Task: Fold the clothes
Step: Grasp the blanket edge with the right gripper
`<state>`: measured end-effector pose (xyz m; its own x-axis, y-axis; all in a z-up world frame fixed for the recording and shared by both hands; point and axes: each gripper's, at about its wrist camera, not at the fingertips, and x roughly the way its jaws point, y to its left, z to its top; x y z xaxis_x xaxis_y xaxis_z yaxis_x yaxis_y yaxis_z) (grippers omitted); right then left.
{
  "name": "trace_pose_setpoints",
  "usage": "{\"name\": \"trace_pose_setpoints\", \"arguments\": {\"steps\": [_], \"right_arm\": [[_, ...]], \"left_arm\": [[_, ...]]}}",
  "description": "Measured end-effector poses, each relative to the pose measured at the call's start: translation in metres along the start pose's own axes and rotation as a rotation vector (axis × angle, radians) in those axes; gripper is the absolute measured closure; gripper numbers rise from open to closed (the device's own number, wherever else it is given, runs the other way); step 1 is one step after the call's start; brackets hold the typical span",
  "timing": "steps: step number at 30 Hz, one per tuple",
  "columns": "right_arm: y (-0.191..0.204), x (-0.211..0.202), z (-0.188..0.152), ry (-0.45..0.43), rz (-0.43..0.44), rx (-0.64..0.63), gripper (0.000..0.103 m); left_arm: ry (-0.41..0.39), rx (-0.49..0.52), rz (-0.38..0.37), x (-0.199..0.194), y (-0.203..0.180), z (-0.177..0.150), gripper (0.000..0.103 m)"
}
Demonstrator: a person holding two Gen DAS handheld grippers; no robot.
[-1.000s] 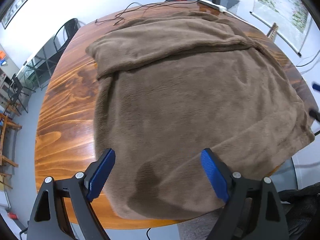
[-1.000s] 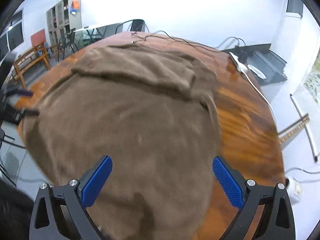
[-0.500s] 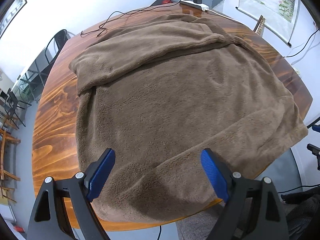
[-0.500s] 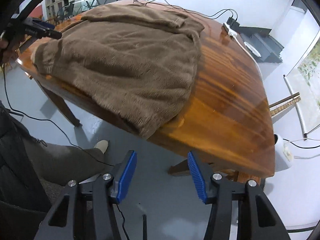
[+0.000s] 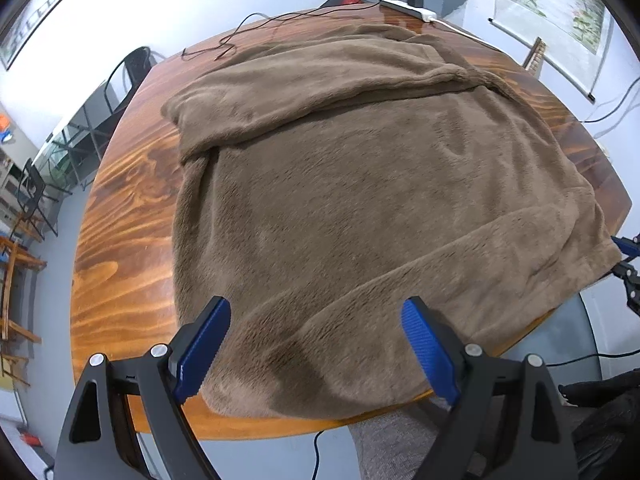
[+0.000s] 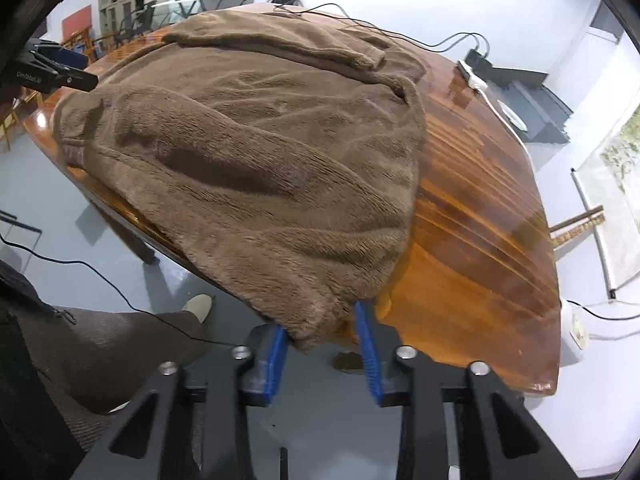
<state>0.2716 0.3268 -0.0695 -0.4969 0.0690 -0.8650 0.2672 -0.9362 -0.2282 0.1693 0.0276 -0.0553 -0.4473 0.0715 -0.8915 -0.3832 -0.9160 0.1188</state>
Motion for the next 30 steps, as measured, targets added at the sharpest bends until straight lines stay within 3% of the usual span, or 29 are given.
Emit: {"name": "trace_pose_setpoints", "arguments": {"steps": [4, 7, 19, 24, 30], "right_arm": [[-0.001, -0.003, 0.011, -0.003, 0.034, 0.007, 0.088], [-0.010, -0.011, 0.025, -0.036, 0.050, 0.039, 0.091], [-0.050, -0.029, 0.122, -0.216, 0.030, 0.104, 0.091], [-0.063, -0.024, 0.159, -0.252, 0.028, 0.125, 0.091], [-0.074, -0.021, 0.187, -0.263, 0.040, 0.142, 0.091]], "left_arm": [[0.007, -0.037, 0.005, 0.001, 0.008, -0.008, 0.013], [0.000, -0.052, 0.008, -0.001, 0.013, -0.013, 0.013], [-0.037, -0.112, -0.031, -0.019, 0.023, -0.035, 0.013], [-0.069, -0.131, -0.064, -0.026, 0.012, -0.047, 0.013], [-0.067, -0.181, -0.032, -0.011, -0.003, -0.052, 0.013]]}}
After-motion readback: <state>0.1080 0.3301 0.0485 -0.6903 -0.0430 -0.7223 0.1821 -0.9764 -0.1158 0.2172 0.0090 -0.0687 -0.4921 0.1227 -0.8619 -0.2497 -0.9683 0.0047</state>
